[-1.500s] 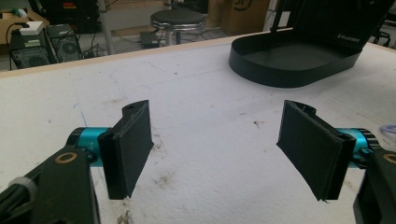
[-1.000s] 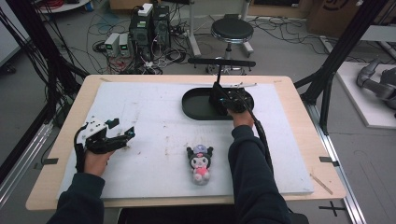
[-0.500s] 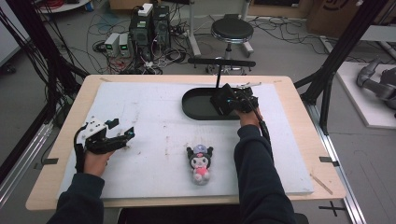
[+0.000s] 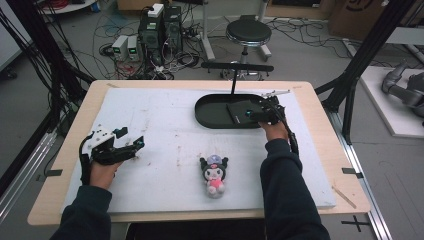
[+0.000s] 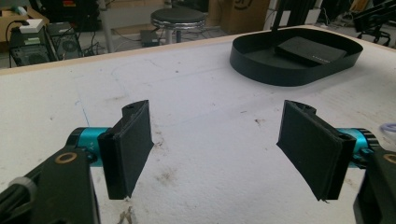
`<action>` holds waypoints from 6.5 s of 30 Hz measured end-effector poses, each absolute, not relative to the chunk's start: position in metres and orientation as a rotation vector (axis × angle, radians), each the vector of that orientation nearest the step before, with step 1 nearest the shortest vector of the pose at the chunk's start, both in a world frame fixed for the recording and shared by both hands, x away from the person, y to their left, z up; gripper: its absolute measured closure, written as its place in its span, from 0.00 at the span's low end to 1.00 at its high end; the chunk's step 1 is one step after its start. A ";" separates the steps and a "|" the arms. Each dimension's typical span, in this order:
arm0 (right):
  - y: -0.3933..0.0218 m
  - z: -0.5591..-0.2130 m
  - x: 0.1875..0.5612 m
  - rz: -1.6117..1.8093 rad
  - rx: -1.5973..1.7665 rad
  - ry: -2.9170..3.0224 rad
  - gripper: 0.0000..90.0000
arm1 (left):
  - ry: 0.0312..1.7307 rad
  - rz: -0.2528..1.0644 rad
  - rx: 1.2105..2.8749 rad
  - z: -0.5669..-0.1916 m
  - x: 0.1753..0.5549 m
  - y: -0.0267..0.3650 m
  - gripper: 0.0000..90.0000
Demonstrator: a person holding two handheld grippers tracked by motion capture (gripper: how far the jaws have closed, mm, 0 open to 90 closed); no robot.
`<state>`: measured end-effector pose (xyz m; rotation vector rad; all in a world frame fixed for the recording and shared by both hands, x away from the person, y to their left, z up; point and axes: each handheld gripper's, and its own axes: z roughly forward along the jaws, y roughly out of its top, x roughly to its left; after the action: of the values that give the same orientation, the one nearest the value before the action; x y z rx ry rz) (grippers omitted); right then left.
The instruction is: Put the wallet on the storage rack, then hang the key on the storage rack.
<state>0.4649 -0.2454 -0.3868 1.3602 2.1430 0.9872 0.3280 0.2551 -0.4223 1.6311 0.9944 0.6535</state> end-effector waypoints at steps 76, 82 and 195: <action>-0.182 -0.436 0.359 1.152 0.937 2.708 0.56 | 1.002 0.658 1.666 -0.423 0.324 0.246 0.26; -0.182 -0.441 0.362 1.142 0.938 2.736 0.70 | 0.999 0.654 1.671 -0.423 0.324 0.245 0.26; -0.211 -0.398 0.343 0.959 1.034 2.384 0.39 | 1.005 0.645 1.639 -0.422 0.326 0.252 0.29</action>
<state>0.3434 -0.2107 -0.3984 1.0341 2.3836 0.9586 0.3257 0.2523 -0.4221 1.6387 1.0048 0.6446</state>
